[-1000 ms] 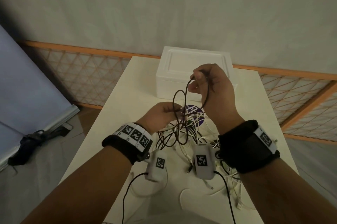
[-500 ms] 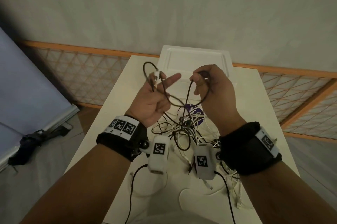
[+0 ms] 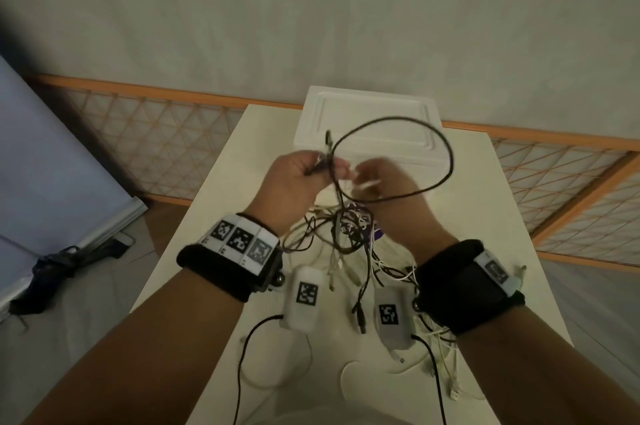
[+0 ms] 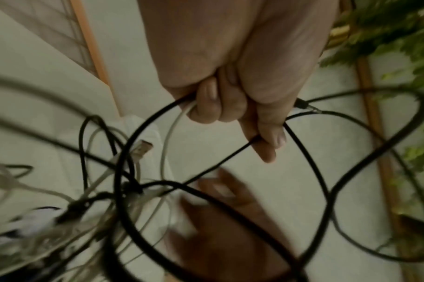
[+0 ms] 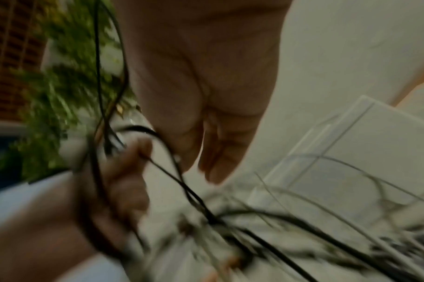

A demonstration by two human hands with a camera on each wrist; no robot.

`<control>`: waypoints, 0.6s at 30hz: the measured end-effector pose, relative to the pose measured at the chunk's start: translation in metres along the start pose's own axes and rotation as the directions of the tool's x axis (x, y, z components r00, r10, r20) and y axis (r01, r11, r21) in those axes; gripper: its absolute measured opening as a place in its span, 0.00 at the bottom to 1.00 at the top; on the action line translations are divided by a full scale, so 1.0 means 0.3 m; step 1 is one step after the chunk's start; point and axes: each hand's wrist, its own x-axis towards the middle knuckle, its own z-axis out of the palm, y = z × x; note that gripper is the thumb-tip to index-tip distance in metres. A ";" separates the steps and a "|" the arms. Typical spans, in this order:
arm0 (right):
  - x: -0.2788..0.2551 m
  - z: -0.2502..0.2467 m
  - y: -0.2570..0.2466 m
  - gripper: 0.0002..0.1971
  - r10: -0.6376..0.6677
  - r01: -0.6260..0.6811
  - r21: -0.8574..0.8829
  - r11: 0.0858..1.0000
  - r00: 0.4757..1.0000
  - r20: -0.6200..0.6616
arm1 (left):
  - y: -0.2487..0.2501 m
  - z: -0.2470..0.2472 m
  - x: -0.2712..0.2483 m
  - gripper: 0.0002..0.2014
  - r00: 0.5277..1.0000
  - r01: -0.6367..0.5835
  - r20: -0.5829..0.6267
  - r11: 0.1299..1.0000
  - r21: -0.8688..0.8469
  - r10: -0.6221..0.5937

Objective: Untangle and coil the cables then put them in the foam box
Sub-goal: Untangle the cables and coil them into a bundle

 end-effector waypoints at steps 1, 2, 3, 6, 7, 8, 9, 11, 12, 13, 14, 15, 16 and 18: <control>-0.012 0.026 0.031 0.11 0.020 -0.005 -0.124 0.992 0.992 0.124 | 0.027 0.000 0.012 0.08 0.999 -0.039 0.005 0.999 -0.019 0.039; -0.027 0.048 0.047 0.11 0.020 0.012 -0.165 0.986 0.982 0.189 | 0.043 0.003 0.022 0.08 0.997 -0.071 0.039 0.997 -0.003 0.071; -0.035 0.064 0.053 0.10 0.001 0.030 -0.152 0.988 0.980 0.199 | 0.054 0.007 0.028 0.08 0.993 -0.093 0.072 0.996 0.017 0.091; -0.024 0.074 0.048 0.07 -0.162 0.181 -0.142 0.973 0.977 0.138 | 0.047 0.016 0.037 0.10 0.996 -0.081 0.026 0.997 -0.004 0.081; -0.018 0.076 0.049 0.07 -0.224 0.248 -0.150 0.957 0.962 0.158 | 0.036 0.014 0.037 0.10 0.998 -0.062 -0.018 0.997 -0.053 0.061; -0.011 0.078 0.059 0.07 -0.254 0.285 -0.172 0.943 0.950 0.185 | 0.021 0.008 0.034 0.10 0.998 -0.041 -0.045 0.995 -0.090 0.037; -0.008 0.080 0.065 0.06 -0.271 0.304 -0.194 0.933 0.946 0.181 | -0.002 0.002 0.030 0.10 0.999 -0.032 -0.039 0.993 -0.113 0.027; 0.006 0.073 0.063 0.03 -0.200 0.212 -0.131 0.968 0.975 0.101 | -0.079 -0.019 0.023 0.16 0.998 -0.031 0.055 0.999 0.036 0.029; 0.015 0.064 0.059 0.03 -0.139 0.143 -0.075 0.987 0.989 0.057 | -0.119 -0.031 0.020 0.19 0.992 -0.023 0.128 0.979 0.201 -0.003; 0.022 0.054 0.050 0.05 -0.075 0.076 -0.016 0.997 0.997 0.028 | -0.166 -0.047 0.020 0.20 0.982 -0.023 0.184 0.933 0.360 -0.047; 0.024 0.041 0.030 0.07 -0.045 0.045 0.012 0.999 0.999 0.003 | -0.211 -0.062 0.025 0.16 0.977 -0.023 0.195 0.861 0.507 -0.089; 0.025 0.027 0.013 0.10 -0.041 0.042 0.036 0.998 0.999 -0.030 | -0.254 -0.080 0.032 0.11 0.978 -0.017 0.173 0.781 0.625 -0.117; 0.023 0.014 -0.005 0.13 -0.046 0.053 0.089 0.995 0.996 -0.074 | -0.288 -0.099 0.040 0.07 0.977 0.051 0.113 0.715 0.697 -0.180; 0.017 -0.003 -0.038 0.15 -0.067 0.103 0.232 0.967 0.985 -0.156 | -0.328 -0.128 0.048 0.06 0.921 0.282 -0.022 0.628 0.726 -0.389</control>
